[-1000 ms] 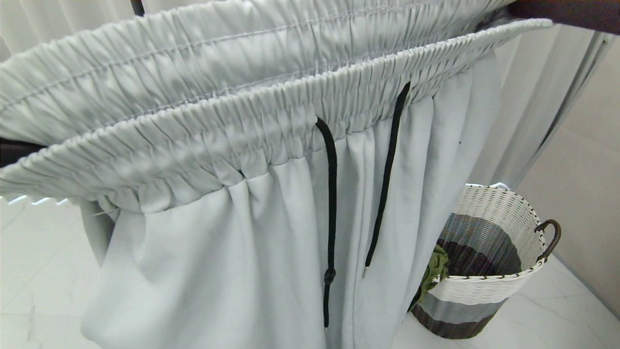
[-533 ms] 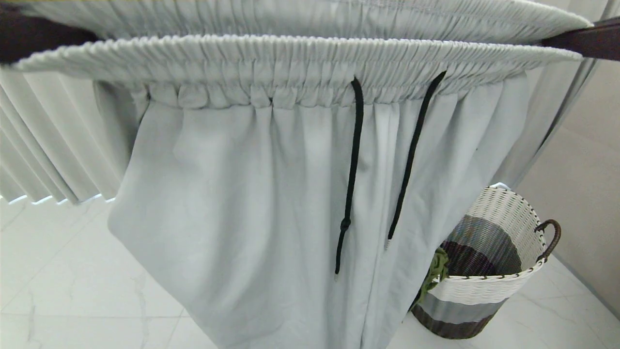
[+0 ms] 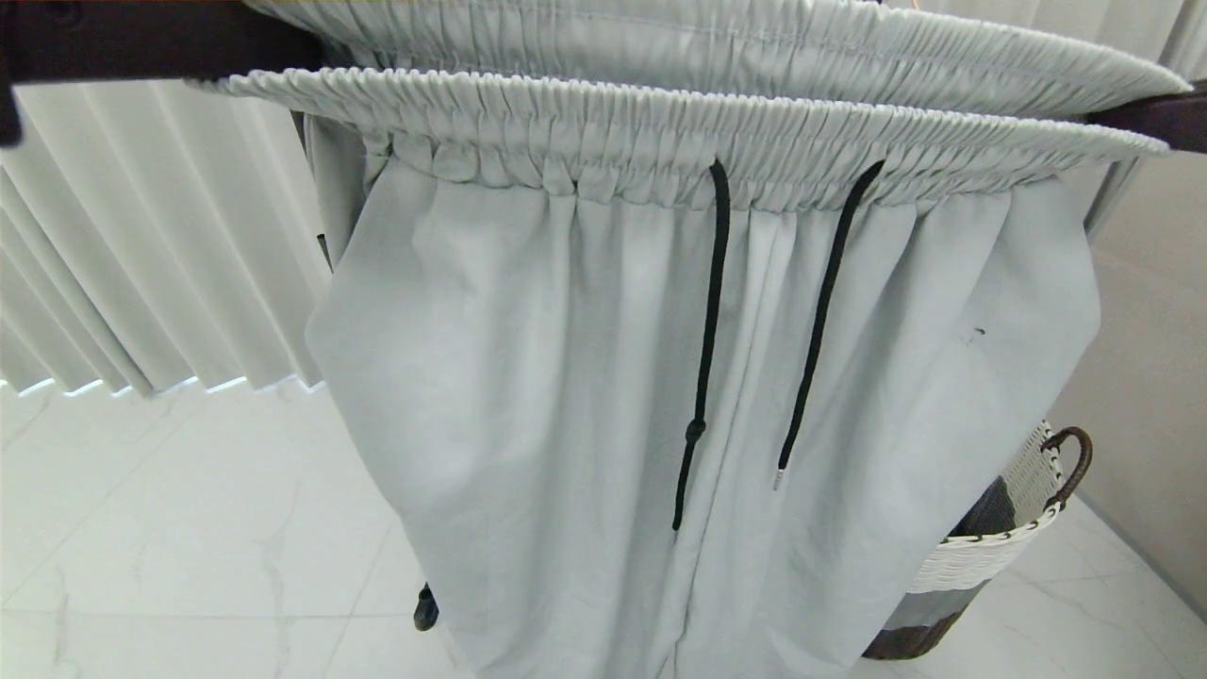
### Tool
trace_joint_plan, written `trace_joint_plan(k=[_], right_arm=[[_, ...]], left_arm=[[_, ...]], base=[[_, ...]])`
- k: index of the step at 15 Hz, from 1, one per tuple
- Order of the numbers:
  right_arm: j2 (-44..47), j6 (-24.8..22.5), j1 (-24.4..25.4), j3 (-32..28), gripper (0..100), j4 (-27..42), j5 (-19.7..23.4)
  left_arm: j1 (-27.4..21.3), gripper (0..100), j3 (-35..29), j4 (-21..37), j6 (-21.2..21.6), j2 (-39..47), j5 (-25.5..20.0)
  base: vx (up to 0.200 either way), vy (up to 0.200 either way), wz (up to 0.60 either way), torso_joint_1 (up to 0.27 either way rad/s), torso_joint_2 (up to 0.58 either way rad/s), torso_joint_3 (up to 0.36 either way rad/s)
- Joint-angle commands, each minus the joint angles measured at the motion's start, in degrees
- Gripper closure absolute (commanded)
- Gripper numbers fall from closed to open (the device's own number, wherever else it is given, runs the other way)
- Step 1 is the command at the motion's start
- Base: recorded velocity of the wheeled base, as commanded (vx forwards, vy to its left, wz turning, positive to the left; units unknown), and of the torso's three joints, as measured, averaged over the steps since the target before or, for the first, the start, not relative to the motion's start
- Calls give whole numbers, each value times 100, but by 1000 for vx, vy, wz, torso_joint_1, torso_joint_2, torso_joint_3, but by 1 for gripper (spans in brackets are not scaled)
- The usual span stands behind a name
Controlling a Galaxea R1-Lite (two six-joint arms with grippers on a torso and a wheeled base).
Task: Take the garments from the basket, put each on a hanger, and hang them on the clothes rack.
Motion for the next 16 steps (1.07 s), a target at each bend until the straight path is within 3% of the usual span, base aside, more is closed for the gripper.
trace_joint_plan(k=[1, 3, 4, 9, 13, 16], right_arm=[[-16, -2, -1, 7, 100, 16, 1], [-7, -2, 8, 25, 100, 16, 1], [-7, -2, -1, 25, 0, 16, 1], [-341, 7, 8, 403, 0, -10, 28], [-727, 86, 122, 526, 0, -19, 731], [-754, 253, 8, 684, 0, -362, 766]], left_arm=[[15, 100, 3, -28, -1, 28, -4], [-3, 100, 3, -72, -1, 10, 5], [-3, 100, 3, -72, -1, 10, 5], [15, 100, -6, -89, 7, 19, 5], [270, 100, 38, -371, 7, 63, 5], [507, 100, 91, -371, 86, 28, 5]], base=[[0, 0, 0, 0, 0, 0], [0, 0, 0, 0, 0, 0], [0, 0, 0, 0, 0, 0], [0, 0, 0, 0, 0, 0], [0, 0, 0, 0, 0, 0], [0, 0, 0, 0, 0, 0]])
